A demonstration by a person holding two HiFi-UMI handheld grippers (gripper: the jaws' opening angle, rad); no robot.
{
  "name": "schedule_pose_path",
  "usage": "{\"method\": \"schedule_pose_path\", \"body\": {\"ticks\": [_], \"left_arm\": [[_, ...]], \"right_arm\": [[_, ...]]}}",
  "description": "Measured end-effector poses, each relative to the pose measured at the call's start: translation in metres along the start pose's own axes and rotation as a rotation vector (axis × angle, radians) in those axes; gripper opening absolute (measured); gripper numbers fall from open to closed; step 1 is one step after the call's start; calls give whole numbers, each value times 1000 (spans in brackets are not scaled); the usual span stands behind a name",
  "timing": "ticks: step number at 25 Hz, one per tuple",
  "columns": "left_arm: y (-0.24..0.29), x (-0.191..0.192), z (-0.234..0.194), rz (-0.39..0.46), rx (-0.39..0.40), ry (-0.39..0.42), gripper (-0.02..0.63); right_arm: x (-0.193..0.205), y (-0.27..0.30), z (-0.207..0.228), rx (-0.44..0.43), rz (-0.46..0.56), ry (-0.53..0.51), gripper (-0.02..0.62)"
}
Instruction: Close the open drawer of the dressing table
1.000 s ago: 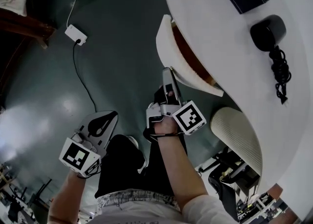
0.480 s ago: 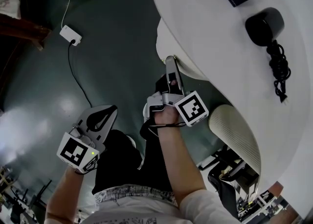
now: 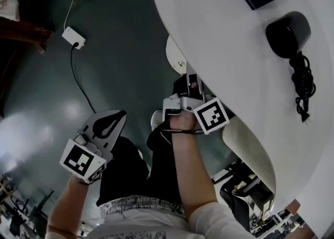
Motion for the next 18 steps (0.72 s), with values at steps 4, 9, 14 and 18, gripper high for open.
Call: {"method": "schedule_pose_path", "body": {"ticks": [4,9,14,18], "left_arm": [[6,3,2,-5,-8,-2,25],[6,0,8,1,-16,-1,25],[-6,-9,22,2,-21,-7,25],[-18,-17,34,5,-14,-4,25]], "right_arm": [[0,2,0,-22,-11,-4,112],[-3,4,0,-43,-16,7,112],[-4,-2,8,7,-59,4,126],[4,-13,-1,-19,-77,78,179]]}}
Point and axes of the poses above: the fingertips, and each gripper's own axes: y forward along the fingers, z to its right, x out of its underside, the point moved 5 cm from there along -y, backward along the fingers, and after that the axes turned 2 degrees about -y, right-handed, at the moved point
